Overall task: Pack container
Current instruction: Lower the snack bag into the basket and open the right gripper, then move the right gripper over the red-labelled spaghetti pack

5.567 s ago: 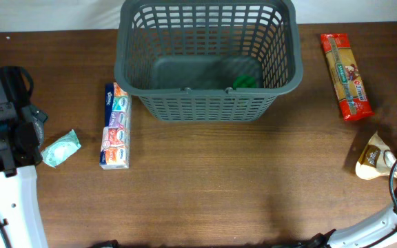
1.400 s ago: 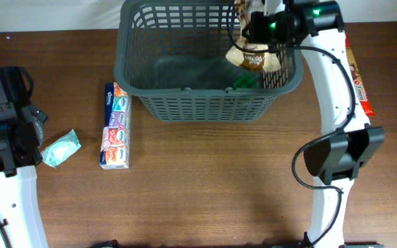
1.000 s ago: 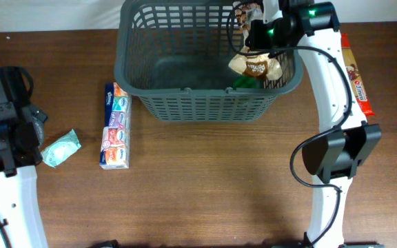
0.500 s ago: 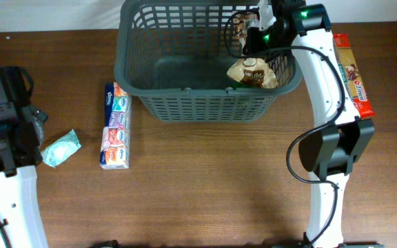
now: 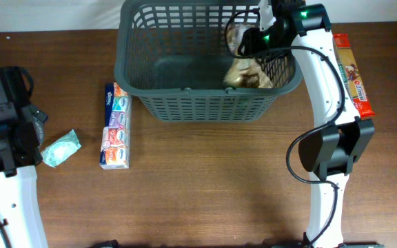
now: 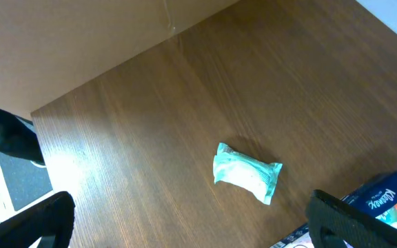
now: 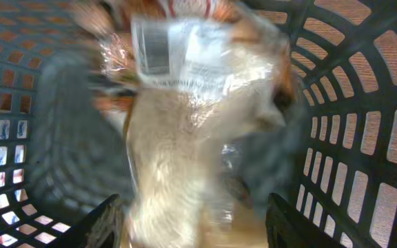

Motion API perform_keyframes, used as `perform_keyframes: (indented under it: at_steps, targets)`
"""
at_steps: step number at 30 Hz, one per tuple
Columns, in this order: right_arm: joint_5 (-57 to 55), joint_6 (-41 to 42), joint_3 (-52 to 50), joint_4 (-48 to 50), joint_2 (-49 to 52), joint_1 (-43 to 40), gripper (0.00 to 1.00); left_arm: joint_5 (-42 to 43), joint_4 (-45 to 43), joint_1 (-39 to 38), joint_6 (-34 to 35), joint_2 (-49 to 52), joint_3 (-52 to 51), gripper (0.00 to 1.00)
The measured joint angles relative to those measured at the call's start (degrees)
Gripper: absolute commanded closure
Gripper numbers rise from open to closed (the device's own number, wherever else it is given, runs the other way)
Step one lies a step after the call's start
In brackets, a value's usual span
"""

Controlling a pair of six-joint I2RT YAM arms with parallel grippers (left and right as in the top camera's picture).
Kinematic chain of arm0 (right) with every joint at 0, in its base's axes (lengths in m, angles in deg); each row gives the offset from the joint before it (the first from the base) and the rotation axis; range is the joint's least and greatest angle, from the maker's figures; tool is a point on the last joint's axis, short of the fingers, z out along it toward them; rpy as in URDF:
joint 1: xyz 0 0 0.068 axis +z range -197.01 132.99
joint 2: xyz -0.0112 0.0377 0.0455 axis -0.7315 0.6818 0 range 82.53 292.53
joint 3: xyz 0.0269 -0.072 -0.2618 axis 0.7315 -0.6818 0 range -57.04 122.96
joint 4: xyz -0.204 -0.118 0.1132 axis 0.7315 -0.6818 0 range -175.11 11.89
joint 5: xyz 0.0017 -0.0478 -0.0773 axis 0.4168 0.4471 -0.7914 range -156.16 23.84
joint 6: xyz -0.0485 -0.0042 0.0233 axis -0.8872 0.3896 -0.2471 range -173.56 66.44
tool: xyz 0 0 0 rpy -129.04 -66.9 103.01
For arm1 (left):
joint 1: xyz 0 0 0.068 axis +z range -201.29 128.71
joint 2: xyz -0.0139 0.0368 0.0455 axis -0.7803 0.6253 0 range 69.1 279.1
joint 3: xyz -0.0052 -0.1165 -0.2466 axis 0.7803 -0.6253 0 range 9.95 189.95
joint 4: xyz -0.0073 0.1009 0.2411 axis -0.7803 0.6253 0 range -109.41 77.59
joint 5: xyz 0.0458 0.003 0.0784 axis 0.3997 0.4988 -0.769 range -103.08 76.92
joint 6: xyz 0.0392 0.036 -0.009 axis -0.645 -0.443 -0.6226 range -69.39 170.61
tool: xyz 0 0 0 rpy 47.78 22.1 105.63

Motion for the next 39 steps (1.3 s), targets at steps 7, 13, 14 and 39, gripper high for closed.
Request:
perform_keyframes:
  at_steps: [7, 13, 14, 39]
  targets:
    - [2.0, 0.2, 6.0, -2.0, 0.0, 0.0, 0.25, 0.0, 0.0, 0.0, 0.0, 0.0, 0.0, 0.01]
    - [3.3, 0.1, 21.7, -6.0, 0.0, 0.0, 0.05, 0.0, 0.0, 0.0, 0.0, 0.0, 0.0, 0.01]
    - [3.3, 0.2, 24.6, -6.6, 0.0, 0.0, 0.03, 0.0, 0.0, 0.0, 0.0, 0.0, 0.0, 0.01]
    - [-18.2, -4.3, 39.0, -25.0, -11.3, -13.4, 0.01, 0.0, 0.0, 0.0, 0.0, 0.0, 0.0, 0.01]
